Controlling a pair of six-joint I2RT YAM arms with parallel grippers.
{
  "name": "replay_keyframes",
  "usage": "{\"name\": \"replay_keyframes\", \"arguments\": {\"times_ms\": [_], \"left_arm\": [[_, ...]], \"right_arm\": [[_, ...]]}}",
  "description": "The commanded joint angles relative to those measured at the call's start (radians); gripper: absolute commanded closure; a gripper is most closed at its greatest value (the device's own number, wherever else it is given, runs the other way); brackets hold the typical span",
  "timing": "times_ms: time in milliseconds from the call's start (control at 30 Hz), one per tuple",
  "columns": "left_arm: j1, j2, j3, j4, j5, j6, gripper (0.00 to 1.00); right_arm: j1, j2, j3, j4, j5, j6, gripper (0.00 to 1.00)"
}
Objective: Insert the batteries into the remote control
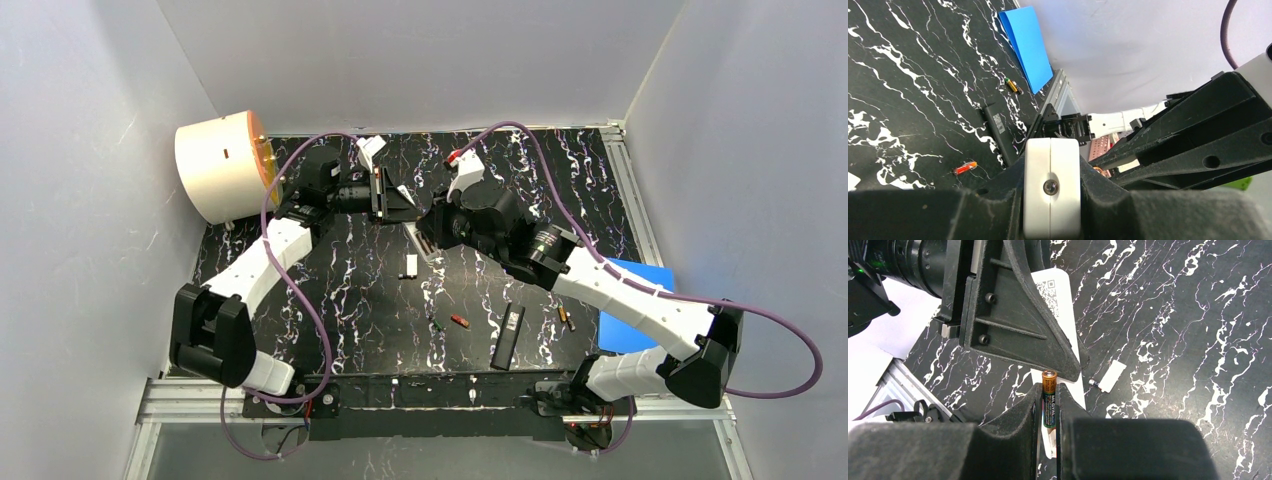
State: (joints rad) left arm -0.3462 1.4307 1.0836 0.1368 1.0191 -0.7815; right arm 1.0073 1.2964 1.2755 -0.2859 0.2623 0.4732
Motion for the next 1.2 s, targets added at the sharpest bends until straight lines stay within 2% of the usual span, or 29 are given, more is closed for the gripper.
{"name": "replay_keyframes", "arguments": {"times_ms": [0, 400, 667, 767, 967, 1167], "left_arm": [[-0.001, 0.004, 0.047, 0.048, 0.081, -0.070, 1.00], [-0.001, 0.064, 0.111, 0.058, 0.117, -0.193, 1.00], [-0.001, 0.076, 0.126, 0.065, 0.130, -0.208, 1.00], [-0.001, 0.078, 0.127, 0.071, 0.131, -0.214, 1.00], [-0.002, 0.079, 0.131, 0.076, 0.126, -0.212, 1.00], [-0.001, 0.079, 0.130, 0.075, 0.100, -0.198, 1.00]], "right_arm": [[0.001, -0.030, -0.007, 0.056, 0.002, -0.031, 0.80], [0.000, -0.039, -0.048, 0.098, 0.000, -0.091, 0.80], [0.000, -0.072, -0.117, 0.144, 0.016, -0.125, 0.77], [0.000, -0.076, -0.130, 0.153, 0.002, -0.128, 0.73], [0.000, -0.085, -0.124, 0.158, -0.002, -0.114, 0.57], [-0.004, -0.096, -0.081, 0.158, -0.006, -0.065, 0.49]]}}
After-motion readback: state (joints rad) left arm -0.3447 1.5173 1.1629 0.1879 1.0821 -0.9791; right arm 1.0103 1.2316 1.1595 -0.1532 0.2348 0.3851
